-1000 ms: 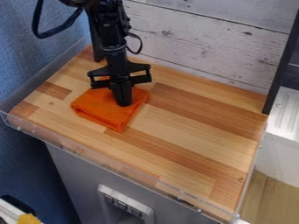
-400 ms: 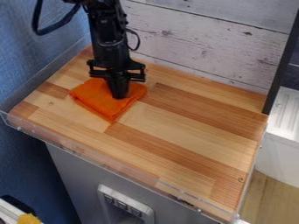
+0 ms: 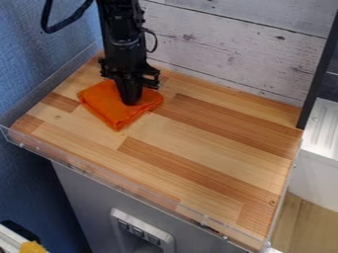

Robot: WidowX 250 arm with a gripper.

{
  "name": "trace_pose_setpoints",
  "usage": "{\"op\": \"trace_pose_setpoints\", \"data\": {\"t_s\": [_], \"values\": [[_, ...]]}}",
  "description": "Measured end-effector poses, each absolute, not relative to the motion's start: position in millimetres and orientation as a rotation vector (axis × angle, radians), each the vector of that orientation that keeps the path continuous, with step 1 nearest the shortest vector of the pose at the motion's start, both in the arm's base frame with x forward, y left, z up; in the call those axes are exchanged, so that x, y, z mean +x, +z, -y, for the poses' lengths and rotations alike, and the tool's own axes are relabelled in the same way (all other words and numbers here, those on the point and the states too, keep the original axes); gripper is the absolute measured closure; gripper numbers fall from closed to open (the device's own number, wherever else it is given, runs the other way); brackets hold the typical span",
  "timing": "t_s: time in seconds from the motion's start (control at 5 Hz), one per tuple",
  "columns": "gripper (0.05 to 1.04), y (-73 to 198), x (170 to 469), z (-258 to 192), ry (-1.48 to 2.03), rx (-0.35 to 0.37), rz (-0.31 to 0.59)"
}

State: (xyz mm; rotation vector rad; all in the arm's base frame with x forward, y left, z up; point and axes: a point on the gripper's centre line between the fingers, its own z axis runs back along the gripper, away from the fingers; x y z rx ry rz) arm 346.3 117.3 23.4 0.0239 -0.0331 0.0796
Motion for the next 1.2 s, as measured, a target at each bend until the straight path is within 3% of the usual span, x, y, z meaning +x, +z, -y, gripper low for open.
{"op": "trace_pose_setpoints", "data": {"t_s": [0.4, 0.6, 1.0, 1.2], "values": [[0.292, 50.0, 356.5, -96.0, 0.011, 0.018, -0.036], [0.087, 62.6, 356.2, -81.0, -0.008, 0.015, -0.061], [0.085, 86.2, 368.2, -55.5, -0.020, 0.008, -0.057], [0.085, 105.0, 370.7, -48.6, -0.008, 0.006, -0.010]]}}
